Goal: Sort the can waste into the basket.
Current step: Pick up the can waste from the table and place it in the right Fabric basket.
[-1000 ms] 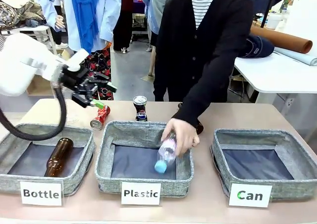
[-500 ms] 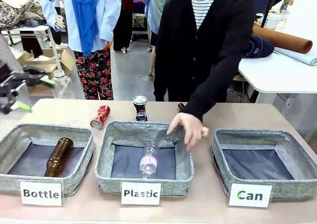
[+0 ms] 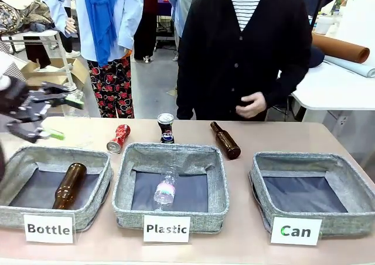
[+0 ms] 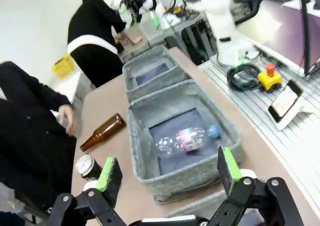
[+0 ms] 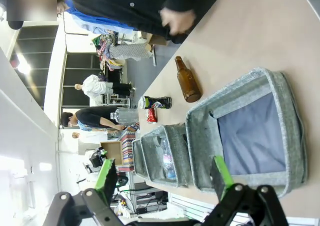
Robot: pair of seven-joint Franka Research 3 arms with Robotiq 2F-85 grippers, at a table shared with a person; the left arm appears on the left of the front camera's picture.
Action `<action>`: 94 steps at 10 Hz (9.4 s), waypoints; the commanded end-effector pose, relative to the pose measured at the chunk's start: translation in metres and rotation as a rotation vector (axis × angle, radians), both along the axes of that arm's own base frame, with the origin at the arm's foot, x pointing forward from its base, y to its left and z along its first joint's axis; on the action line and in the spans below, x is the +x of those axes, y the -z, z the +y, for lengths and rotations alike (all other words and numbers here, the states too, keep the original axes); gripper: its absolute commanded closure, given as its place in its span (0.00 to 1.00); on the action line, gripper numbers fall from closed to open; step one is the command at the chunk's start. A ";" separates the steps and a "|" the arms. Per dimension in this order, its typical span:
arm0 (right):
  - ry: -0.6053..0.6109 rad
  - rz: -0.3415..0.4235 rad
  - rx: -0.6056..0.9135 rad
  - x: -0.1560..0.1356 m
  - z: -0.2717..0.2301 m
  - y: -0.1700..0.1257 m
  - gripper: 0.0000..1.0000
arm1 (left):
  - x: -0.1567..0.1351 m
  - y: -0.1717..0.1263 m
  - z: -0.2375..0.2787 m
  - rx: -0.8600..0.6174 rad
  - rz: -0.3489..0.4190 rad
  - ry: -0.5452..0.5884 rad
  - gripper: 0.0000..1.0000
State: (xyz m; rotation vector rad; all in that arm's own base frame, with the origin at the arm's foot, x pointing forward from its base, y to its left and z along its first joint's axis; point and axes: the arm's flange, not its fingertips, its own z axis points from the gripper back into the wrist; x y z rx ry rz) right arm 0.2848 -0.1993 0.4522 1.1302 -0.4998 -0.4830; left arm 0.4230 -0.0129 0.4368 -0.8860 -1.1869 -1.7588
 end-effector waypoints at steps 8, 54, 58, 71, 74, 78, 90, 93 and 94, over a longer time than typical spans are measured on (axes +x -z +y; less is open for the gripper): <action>0.000 -0.038 0.006 0.002 -0.001 0.000 0.00 | 0.201 0.031 -0.181 0.200 0.163 -0.117 0.00; 0.000 -0.038 0.006 0.002 -0.001 0.000 0.00 | 0.091 -0.019 -0.165 0.304 -0.015 -0.282 0.00; 0.000 -0.038 0.006 0.002 -0.001 0.000 0.00 | 0.136 0.028 -0.162 0.333 0.098 -0.288 0.00; 0.000 -0.038 0.006 0.002 -0.001 0.000 0.00 | -0.094 -0.021 0.162 -0.305 0.123 -0.521 0.00; 0.000 -0.038 0.006 0.002 -0.001 0.000 0.00 | -0.091 -0.013 0.207 -0.555 0.174 -0.980 0.00; 0.000 -0.038 0.006 0.002 -0.001 0.000 0.00 | -0.163 0.043 0.255 -1.032 -0.089 -1.474 0.00; 0.000 -0.038 0.006 0.002 -0.001 0.000 0.00 | 0.035 -0.044 0.046 -0.281 -0.080 -0.877 0.00; 0.000 -0.038 0.006 0.002 -0.001 0.000 0.00 | 0.111 -0.011 -0.051 0.007 0.002 -0.666 0.00; 0.000 -0.038 0.006 0.002 -0.001 0.000 0.00 | 0.125 0.004 -0.080 0.056 0.023 -0.557 0.00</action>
